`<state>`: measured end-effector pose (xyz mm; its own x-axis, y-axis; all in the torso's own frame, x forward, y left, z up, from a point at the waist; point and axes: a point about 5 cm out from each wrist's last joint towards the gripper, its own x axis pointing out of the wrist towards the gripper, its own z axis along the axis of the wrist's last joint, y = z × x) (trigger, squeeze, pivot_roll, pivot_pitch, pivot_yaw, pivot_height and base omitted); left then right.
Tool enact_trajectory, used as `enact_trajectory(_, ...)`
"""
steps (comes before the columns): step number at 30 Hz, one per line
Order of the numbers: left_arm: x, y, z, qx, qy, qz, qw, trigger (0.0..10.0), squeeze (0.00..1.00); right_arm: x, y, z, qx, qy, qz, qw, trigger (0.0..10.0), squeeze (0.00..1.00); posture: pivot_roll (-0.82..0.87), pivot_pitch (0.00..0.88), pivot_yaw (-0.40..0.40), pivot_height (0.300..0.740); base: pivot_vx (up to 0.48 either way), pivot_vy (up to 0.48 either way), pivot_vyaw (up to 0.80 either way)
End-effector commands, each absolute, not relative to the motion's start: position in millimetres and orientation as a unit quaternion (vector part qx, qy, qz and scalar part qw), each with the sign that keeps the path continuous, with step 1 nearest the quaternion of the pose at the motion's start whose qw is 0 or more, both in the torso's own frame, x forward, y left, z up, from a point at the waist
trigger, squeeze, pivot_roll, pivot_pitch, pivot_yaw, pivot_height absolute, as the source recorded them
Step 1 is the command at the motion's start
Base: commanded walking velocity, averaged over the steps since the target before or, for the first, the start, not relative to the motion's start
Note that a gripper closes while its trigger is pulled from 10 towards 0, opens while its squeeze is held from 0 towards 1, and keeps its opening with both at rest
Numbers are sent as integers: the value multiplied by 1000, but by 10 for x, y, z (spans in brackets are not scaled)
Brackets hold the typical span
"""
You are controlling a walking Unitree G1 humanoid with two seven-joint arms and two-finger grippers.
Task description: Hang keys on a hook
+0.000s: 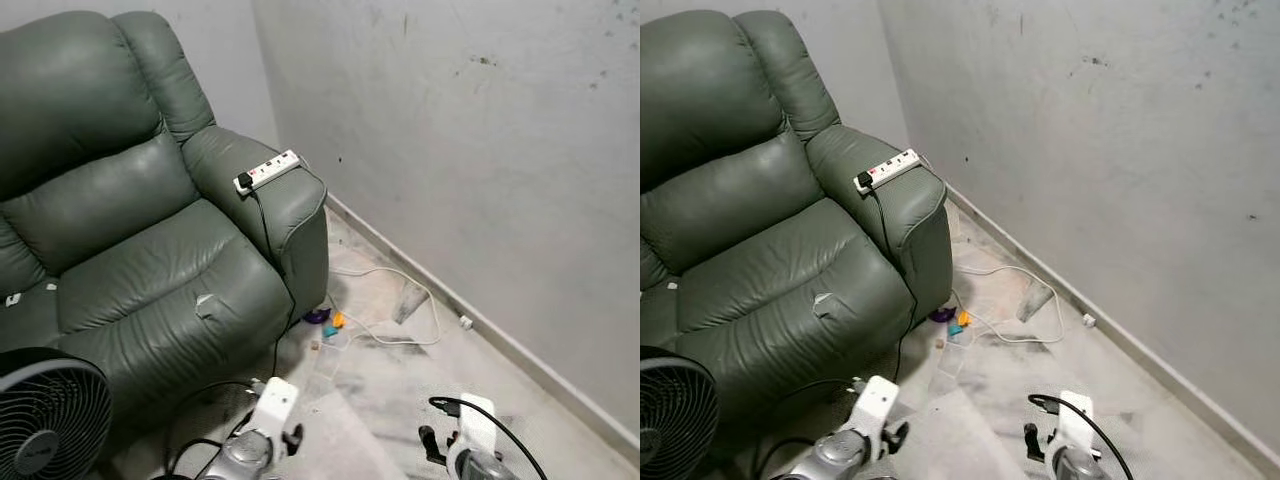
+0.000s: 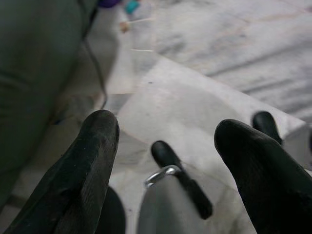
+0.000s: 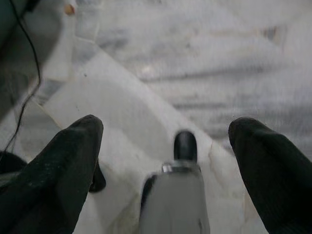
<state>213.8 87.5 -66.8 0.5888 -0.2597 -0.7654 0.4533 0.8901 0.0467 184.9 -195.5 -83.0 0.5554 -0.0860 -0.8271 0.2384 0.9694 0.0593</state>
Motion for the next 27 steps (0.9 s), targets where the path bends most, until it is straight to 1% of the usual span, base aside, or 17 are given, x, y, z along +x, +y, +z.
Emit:
enact_trajectory(1, 2176, 912, -653, 132, 404, -199, 883, 10000, 0, 1831, -1910, -842, 89, 457, -92, 880, 10000, 0, -81, 136, 121, 740, 0, 0, 0)
enact_trajectory(2, 2187, 910, -645, 131, 401, -196, 885, 10000, 0, 1835, -1887, -841, 107, 450, -93, 882, 10000, 0, -81, 136, 121, 740, 0, 0, 0)
enact_trajectory(3, 2210, 913, -630, 129, 395, -191, 889, 10000, 0, 1848, -1855, -839, 120, 450, -89, 880, 10000, 0, -57, 125, 89, 740, 0, 0, 0)
enact_trajectory(4, 2248, 948, -604, 104, 381, -159, 905, 10000, 0, 1925, -1814, -804, 109, 441, -74, 888, 10000, 0, -33, 110, 63, 740, 0, 0, 0)
enact_trajectory(5, 2253, 962, -600, 95, 377, -146, 910, 10000, 0, 1950, -1817, -790, 100, 437, -74, 891, 10000, 0, -33, 110, 63, 740, 0, 0, 0)
enact_trajectory(6, 2267, 993, -590, 78, 371, -126, 917, 10000, 0, 1991, -1807, -769, 84, 432, -69, 895, 10000, 0, -13, 93, 38, 740, 0, 0, 0)
enact_trajectory(7, 2280, 1024, -583, 67, 367, -114, 921, 10000, 0, 2019, -1789, -756, 75, 430, -66, 897, 10000, 0, -6, 100, 31, 740, 0, 0, 0)
enact_trajectory(8, 2272, 1113, -591, 65, 364, -77, 926, 10000, 0, 2017, -1738, -773, 4, 460, -28, 887, 10000, 0, 8, 104, 20, 740, 0, 0, 0)
enact_trajectory(9, 2279, 1151, -589, 67, 363, -68, 927, 10000, 0, 2021, -1713, -776, -15, 467, -18, 884, 10000, 0, 40, 98, 8, 740, 0, 0, 0)
enact_trajectory(11, 2280, 1206, -593, 50, 366, -48, 928, 10000, 0, 2083, -1649, -742, 15, 453, 11, 892, 10000, 0, 64, 120, -5, 740, 0, 0, 0)
enact_trajectory(12, 2273, 1239, -601, 30, 372, -38, 927, 10000, 0, 2090, -1599, -739, 3, 457, 49, 888, 10000, 0, 67, 121, -20, 740, 0, 0, 0)
enact_trajectory(14, 2281, 1252, -606, 43, 382, -51, 922, 10000, 0, 2054, -1632, -760, -32, 470, 61, 880, 10000, 0, 75, 125, -29, 740, 0, 0, -381)
enact_trajectory(16, 2284, 1245, -605, 49, 383, -57, 921, 10000, 0, 2044, -1663, -764, -33, 473, 57, 879, 10000, 0, 79, 117, -28, 740, 0, 0, -769)
enact_trajectory(20, 2295, 1156, -599, 62, 389, -94, 914, 10000, 0, 2047, -1726, -758, -55, 475, 64, 876, 10000, 0, 61, 84, -7, 740, 0, 0, -778)
enact_trajectory(21, 2292, 1118, -605, 84, 397, -115, 907, 10000, 0, 2023, -1766, -767, -64, 478, 62, 874, 10000, 0, 68, 60, -8, 740, 0, 0, -781)
enact_trajectory(24, 2289, 1058, -604, 82, 403, -127, 903, 10000, 0, 2002, -1782, -778, -46, 483, 47, 873, 10000, 0, 77, 62, -9, 740, 0, 0, -781)
enact_trajectory(27, 2280, 1020, -612, 104, 413, -142, 894, 10000, 0, 1959, -1745, -804, -71, 490, 70, 866, 10000, 0, 78, 54, -9, 740, 0, 0, -781)
